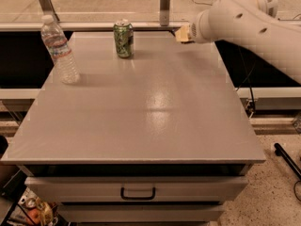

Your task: Pick rxbar blueberry

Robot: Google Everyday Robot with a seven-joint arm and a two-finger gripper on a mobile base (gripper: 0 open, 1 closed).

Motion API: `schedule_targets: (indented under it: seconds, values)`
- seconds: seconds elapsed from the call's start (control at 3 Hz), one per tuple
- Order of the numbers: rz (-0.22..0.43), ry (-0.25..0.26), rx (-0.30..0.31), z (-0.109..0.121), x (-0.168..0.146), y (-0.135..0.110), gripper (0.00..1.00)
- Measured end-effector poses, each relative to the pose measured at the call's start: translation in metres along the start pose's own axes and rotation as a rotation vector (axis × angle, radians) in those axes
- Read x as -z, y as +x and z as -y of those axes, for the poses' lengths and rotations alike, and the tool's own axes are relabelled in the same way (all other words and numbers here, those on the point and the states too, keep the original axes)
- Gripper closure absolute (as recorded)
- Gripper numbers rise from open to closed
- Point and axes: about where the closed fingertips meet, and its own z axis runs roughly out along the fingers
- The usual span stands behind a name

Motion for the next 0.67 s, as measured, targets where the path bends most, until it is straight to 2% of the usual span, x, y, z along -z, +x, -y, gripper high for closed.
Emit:
schedule_targets:
  seconds: [0.33,0.67]
  values:
    - [0.014,0.015,0.052,0.020,0.015,-0.037,1.00]
    - [0.017,-0.034,0.067,0.036,0.024,-0.056,1.00]
